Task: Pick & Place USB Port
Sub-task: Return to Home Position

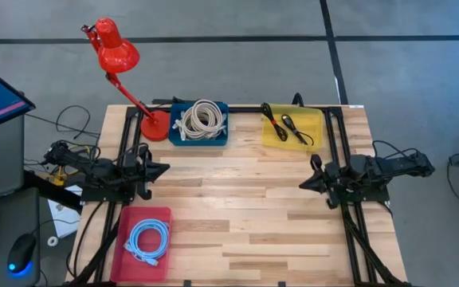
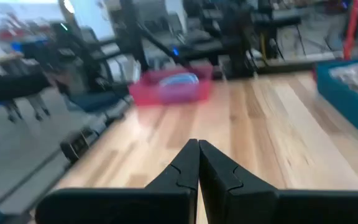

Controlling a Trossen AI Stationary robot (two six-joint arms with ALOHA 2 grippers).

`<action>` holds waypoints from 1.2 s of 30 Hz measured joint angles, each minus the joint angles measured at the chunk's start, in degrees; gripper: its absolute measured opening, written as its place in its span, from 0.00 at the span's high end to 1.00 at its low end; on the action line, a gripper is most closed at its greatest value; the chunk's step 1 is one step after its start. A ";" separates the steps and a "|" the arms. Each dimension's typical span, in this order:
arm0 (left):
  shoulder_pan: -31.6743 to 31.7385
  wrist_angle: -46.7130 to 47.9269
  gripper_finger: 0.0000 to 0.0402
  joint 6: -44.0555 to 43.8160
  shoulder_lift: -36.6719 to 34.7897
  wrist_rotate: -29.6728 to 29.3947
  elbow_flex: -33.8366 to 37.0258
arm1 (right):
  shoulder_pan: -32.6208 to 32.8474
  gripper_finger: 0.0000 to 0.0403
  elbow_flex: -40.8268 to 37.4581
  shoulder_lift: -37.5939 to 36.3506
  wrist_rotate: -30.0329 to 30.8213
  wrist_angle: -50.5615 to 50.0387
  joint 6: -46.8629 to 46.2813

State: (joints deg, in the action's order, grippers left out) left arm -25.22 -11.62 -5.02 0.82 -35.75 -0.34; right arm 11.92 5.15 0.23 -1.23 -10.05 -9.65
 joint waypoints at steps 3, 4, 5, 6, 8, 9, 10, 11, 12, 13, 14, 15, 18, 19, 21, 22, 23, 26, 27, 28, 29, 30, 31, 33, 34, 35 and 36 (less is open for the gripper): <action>0.01 0.00 0.99 0.00 0.00 0.00 0.00 | -0.07 1.00 -0.02 0.00 2.67 -2.60 -0.32; -0.01 0.00 0.99 0.00 0.00 0.00 0.00 | -0.10 1.00 -0.02 0.00 3.00 -2.74 -0.31; 0.00 0.00 0.99 0.02 0.00 0.00 -0.01 | -0.11 1.00 -0.02 0.00 3.06 -2.75 -0.12; 0.00 0.00 0.99 0.00 0.00 0.00 -0.02 | -0.11 1.00 -0.02 0.00 3.02 -2.72 0.41; 0.00 0.01 0.99 0.00 0.00 0.00 -0.02 | -0.09 1.00 -0.02 0.00 2.99 -2.79 1.07; -0.01 0.00 0.99 0.01 0.00 0.00 -0.02 | -0.09 1.00 -0.02 0.00 2.99 -2.83 1.45; 0.00 0.00 0.99 0.00 0.00 0.00 -0.02 | -0.09 1.00 -0.02 0.00 2.99 -3.00 1.97; 0.01 0.02 0.99 0.02 0.00 0.00 -0.02 | -0.09 1.00 -0.02 0.00 2.98 -3.44 2.40; -0.01 0.02 0.99 0.02 0.00 0.00 -0.02 | -0.09 1.00 0.01 0.01 2.97 -4.05 2.54; -0.01 0.02 0.99 0.02 0.00 0.00 -0.02 | -0.09 1.00 0.02 0.02 2.98 -4.23 2.55; 0.01 0.04 0.99 0.02 0.00 0.00 -0.02 | -0.09 1.00 0.02 0.02 2.98 -4.23 2.56; 0.00 0.04 0.99 0.01 0.00 0.00 -0.02 | -0.09 1.00 0.02 0.02 2.99 -4.25 2.56; 0.00 0.04 0.99 0.02 0.00 0.00 -0.02 | -0.05 1.00 0.02 0.02 4.08 -3.91 2.64; -0.01 0.04 0.99 0.01 -0.01 0.00 -0.02 | -0.06 1.00 0.00 0.02 5.55 -3.63 2.78; 0.01 0.04 0.99 0.02 -0.02 0.00 -0.02 | -0.07 1.00 -0.01 0.02 9.57 -2.75 3.61; -0.01 0.04 0.99 0.00 0.00 0.00 -0.02 | -0.07 1.00 0.00 0.02 11.60 -2.63 4.02; 0.00 0.04 0.99 0.02 0.00 0.00 -0.02 | -0.07 1.00 0.00 0.02 13.38 -2.75 4.20; 0.00 0.04 0.99 0.01 0.00 0.00 -0.02 | -0.11 1.00 -0.02 0.02 15.16 -2.79 4.22; 0.00 0.04 0.99 0.01 0.00 0.00 -0.02 | -0.11 1.00 -0.02 0.02 14.30 -2.81 4.22; 0.00 0.04 0.99 0.02 0.00 0.00 -0.02 | -0.09 1.00 -0.01 0.02 13.02 -2.79 4.20; -0.01 0.04 0.99 0.02 0.00 0.00 -0.02 | -0.05 1.00 -0.01 0.02 11.83 -2.76 3.88; 0.00 0.04 0.99 0.02 0.00 0.00 -0.02 | -0.04 1.00 -0.01 0.02 10.83 -2.76 3.11; -0.01 0.04 0.99 0.02 0.00 0.00 -0.02 | -0.04 1.00 0.00 0.02 10.06 -2.81 2.37; -0.01 0.04 0.99 0.02 0.00 0.00 -0.02 | 0.00 1.00 -0.11 0.02 8.35 -3.08 1.84; 0.01 0.04 0.99 0.02 0.00 0.00 -0.02 | 0.00 1.00 -0.20 0.02 7.44 -3.00 1.96; -0.01 0.06 0.99 0.02 0.00 0.00 -0.02 | 0.00 1.00 -0.20 0.02 6.36 -2.98 2.38; 0.01 0.07 0.99 0.02 0.00 0.00 -0.02 | 0.02 1.00 -0.22 0.04 5.36 -3.01 2.58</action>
State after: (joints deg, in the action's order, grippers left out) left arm -25.21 -11.55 -4.99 0.82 -35.75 -0.36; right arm 11.94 4.93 0.27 4.14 -13.07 -7.07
